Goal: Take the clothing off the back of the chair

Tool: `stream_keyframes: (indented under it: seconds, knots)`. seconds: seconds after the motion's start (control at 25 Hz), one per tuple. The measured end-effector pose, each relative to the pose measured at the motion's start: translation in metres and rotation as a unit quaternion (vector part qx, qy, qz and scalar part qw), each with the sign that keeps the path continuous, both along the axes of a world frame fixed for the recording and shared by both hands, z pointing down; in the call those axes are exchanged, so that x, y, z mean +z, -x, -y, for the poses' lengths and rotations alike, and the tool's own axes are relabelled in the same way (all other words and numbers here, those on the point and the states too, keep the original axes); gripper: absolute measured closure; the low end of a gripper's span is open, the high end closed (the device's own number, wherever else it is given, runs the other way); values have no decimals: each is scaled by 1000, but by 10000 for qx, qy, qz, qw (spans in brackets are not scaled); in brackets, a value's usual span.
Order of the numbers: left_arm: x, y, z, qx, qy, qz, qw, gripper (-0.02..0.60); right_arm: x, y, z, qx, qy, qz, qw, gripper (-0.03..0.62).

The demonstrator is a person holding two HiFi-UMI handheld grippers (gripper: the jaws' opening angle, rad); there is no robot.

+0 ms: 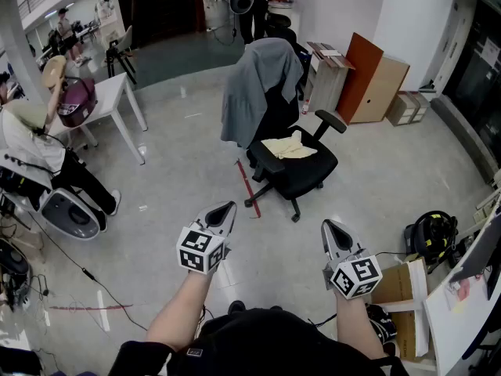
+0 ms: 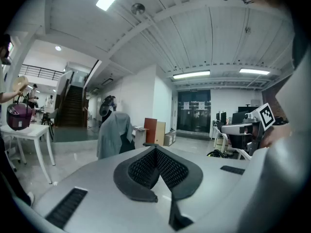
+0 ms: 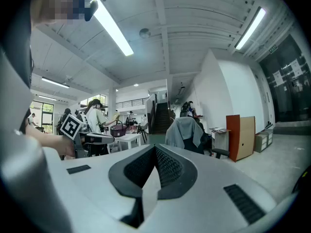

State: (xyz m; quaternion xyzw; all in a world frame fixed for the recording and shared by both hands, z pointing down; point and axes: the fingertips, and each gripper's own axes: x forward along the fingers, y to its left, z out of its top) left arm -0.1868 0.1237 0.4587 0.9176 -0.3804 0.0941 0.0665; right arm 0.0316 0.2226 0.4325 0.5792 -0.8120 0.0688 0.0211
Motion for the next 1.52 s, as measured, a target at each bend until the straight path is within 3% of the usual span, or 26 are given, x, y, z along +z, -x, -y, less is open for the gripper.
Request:
stream_keyframes:
  seconds: [0.2, 0.6, 1.04, 1.52]
  knots:
    - [-5, -6, -5, 26, -108, 43, 9999, 580, -2, -4, -6, -3, -63, 28, 10000, 581]
    - [4, -36, -29, 77, 49, 122, 9999, 580, -1, -27, -25, -18, -101, 251, 9996, 580]
    - [-2, -74, -47, -45, -119, 73, 9999, 580, 13, -56, -52, -340, 14, 287, 9990, 580]
    - [32, -88, 6, -250, 247, 14, 9994, 580, 41, -75, -10, -425, 346, 316, 9980, 580]
